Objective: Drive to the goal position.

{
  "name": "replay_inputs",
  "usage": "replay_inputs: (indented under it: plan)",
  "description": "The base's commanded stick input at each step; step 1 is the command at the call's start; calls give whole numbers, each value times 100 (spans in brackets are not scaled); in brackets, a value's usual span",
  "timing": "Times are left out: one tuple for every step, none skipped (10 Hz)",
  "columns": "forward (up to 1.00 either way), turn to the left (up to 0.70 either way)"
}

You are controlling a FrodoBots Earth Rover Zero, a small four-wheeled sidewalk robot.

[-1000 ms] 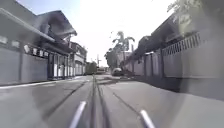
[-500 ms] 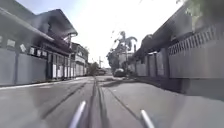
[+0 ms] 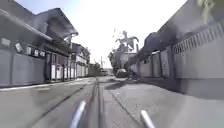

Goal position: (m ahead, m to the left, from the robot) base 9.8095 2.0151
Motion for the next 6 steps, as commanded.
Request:
replay_inputs:
  plan:
    - [85, 0]
    - [85, 0]
    - [85, 0]
    - [85, 0]
    - [85, 0]
    - [85, -11]
